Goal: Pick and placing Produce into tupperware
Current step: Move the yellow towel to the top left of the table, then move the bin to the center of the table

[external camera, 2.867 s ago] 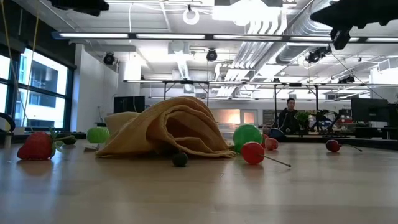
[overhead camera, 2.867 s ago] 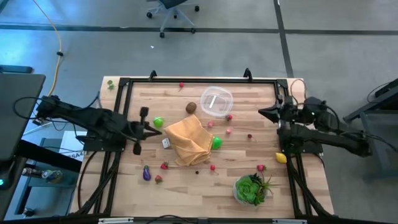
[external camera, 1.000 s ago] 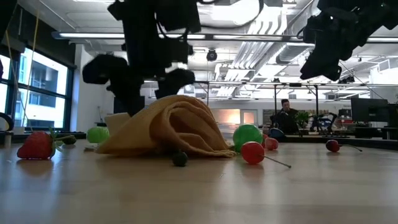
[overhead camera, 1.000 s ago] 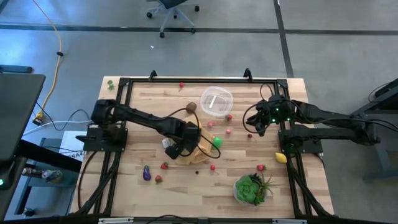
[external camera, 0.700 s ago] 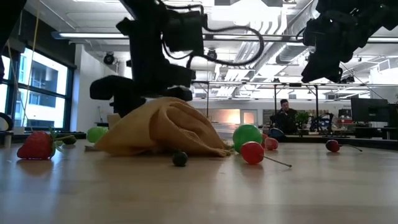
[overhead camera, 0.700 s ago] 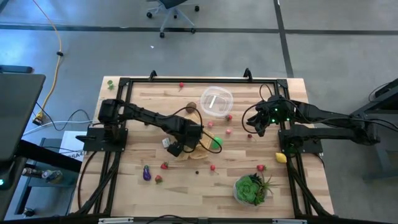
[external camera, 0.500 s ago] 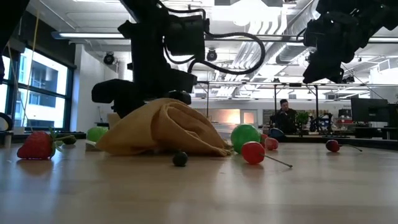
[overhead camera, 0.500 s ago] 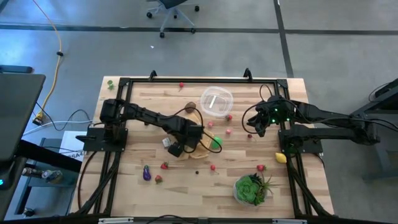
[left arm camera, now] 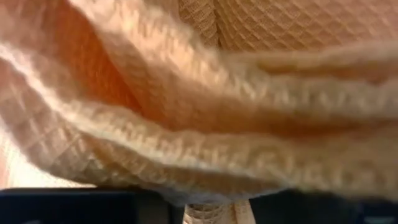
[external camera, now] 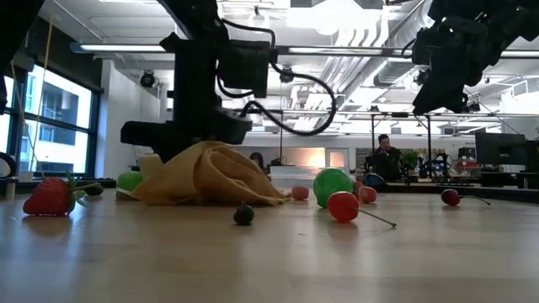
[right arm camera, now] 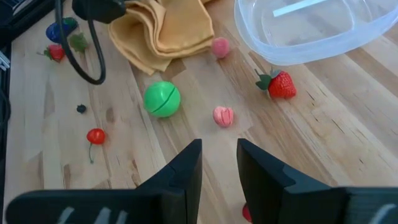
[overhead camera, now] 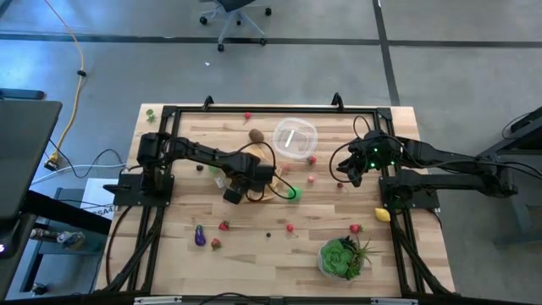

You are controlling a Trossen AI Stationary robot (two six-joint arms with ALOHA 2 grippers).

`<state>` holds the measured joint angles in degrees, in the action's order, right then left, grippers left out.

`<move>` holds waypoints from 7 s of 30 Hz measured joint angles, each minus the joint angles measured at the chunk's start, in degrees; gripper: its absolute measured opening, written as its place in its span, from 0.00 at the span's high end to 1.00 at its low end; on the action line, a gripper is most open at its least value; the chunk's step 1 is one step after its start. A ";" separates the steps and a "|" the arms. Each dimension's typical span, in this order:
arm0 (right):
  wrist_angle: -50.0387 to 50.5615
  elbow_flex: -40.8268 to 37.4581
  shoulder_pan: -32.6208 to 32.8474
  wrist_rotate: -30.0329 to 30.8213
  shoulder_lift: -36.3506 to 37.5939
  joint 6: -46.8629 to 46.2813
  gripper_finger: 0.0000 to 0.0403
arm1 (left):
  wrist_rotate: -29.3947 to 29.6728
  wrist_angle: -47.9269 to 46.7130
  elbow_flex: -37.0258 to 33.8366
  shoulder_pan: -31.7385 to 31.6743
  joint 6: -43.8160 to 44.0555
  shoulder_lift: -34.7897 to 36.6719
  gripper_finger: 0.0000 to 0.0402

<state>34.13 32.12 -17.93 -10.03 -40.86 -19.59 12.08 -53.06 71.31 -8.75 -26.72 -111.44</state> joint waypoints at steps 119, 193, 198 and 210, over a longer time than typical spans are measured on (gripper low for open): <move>0.84 0.00 -0.01 0.03 0.02 0.16 0.77 | 16.71 -16.04 4.02 -42.25 16.27 11.90 0.47; 0.81 0.00 -0.02 0.64 0.00 0.37 0.77 | -13.89 13.56 15.43 -16.59 -21.03 -7.52 0.98; 0.82 0.00 -0.02 0.64 0.00 0.37 0.77 | -13.95 11.73 15.43 -13.84 -20.57 -7.52 0.98; 0.83 0.00 0.00 0.39 0.00 0.15 0.77 | -10.52 3.73 15.41 -6.99 -10.72 -7.51 0.98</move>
<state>34.96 32.12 -17.94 -9.64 -40.86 -19.44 1.56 -49.34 86.72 -15.74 -37.44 -118.95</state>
